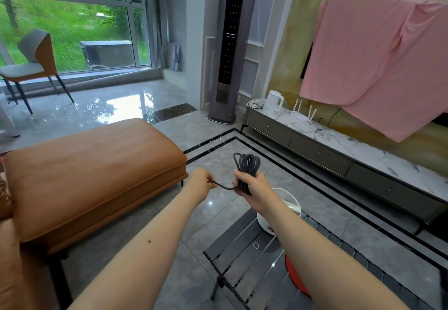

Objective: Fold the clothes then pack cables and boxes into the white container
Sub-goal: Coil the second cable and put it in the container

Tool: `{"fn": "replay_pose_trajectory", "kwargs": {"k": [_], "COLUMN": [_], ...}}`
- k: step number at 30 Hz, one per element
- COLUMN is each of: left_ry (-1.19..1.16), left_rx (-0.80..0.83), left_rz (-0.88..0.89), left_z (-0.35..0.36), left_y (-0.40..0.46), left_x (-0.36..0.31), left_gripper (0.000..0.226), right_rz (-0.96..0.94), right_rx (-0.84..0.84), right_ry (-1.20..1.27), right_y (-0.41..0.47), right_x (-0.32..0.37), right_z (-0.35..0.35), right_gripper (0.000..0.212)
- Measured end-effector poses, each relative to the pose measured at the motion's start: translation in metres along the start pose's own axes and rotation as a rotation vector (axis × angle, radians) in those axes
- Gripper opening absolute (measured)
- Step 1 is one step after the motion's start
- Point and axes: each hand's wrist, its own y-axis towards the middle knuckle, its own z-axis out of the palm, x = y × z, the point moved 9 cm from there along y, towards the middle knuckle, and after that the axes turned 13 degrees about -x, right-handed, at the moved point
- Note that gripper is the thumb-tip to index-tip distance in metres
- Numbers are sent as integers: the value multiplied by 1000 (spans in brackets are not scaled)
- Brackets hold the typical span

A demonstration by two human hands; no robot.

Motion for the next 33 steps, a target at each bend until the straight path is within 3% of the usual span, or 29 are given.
{"fn": "replay_pose_trajectory", "kwargs": {"k": [4,10,17,19,22,24,29,33], "left_ry": [258,327,97,-111,-392,-404,-196,-321], "left_rx": [-3,137,82,103,157,158,131,160], "left_rz": [144,100,-27,-156,-408,-423,-245,-346], "left_z": [-12,-13,-11,-3,11,15,20,37], "left_y": [-3,-6,-12,-13,-18,-16,-8,-8], "left_x": [-12,-28,-27,-23,-18,-20,-23,-22], "left_gripper": [30,38,25,9,19,17,18,22], "right_rz": [10,40,8,-9,-41,-58,-64,-39], "right_rx": [-19,-41,-25,-22,-19,-22,-48,-108], "right_ry": [-310,-518,-531,-542,-543,-536,-554,-588], "right_y": [-3,-4,-8,-8,-8,-8,-8,-7], "right_x": [-10,-26,-26,-25,-24,-25,-28,-30], "right_z": [-4,-15,-18,-18,-18,-19,-28,-41], "right_gripper": [9,17,21,23,24,25,25,38]}}
